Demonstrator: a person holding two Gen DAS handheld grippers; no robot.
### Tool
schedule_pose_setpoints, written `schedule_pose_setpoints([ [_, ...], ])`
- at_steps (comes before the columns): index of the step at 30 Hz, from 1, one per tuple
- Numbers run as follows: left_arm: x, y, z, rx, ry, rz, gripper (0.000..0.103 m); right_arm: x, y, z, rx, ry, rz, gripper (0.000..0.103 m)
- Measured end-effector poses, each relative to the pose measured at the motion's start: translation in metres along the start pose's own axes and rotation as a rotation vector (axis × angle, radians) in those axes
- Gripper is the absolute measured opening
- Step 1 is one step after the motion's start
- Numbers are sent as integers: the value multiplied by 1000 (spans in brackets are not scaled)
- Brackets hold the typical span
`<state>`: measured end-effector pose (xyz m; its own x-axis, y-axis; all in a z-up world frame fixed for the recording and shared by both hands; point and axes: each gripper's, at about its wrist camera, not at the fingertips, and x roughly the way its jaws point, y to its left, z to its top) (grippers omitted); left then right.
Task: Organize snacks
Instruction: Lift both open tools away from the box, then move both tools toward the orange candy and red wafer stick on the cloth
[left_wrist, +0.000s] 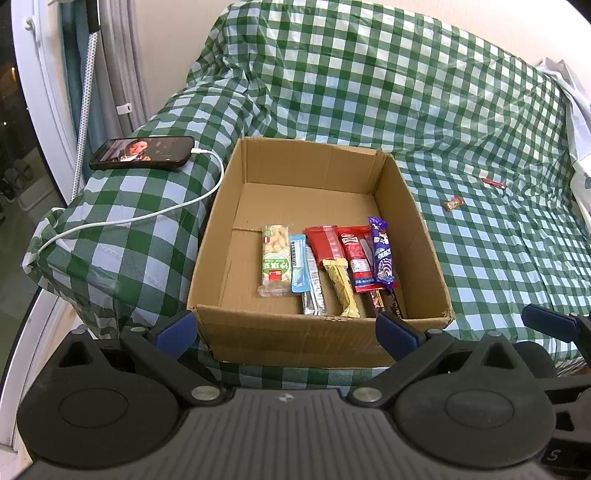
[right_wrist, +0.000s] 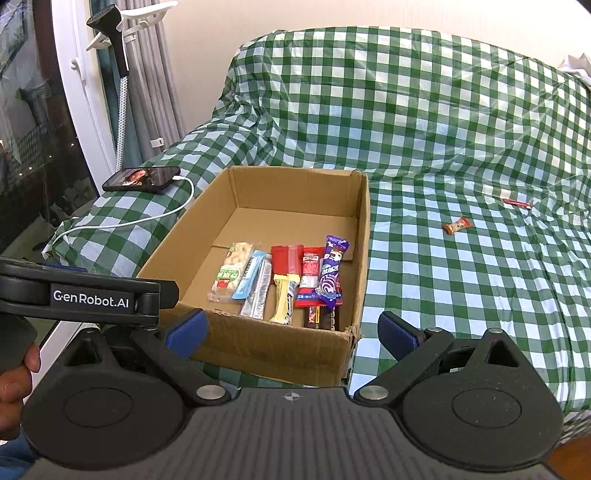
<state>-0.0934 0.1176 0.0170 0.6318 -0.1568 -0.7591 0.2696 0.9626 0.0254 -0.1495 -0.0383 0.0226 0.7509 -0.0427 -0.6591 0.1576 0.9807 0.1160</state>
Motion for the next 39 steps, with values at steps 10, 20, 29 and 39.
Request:
schedule_pose_setpoints([
  [10,8,-15,12,31,29,8,103,6,-10,-1,31,-3,9,98],
  [20,23,-95,65,177,21,-88,103,-9,-93,7,99,-97,-146,99],
  [29,99,-205,144,261,113,-221,103,1,-247,35,194,-166,-348,100],
  [39,280,-328,191,314,199,-168,103,146,-430,111,32,-332,-493,99],
])
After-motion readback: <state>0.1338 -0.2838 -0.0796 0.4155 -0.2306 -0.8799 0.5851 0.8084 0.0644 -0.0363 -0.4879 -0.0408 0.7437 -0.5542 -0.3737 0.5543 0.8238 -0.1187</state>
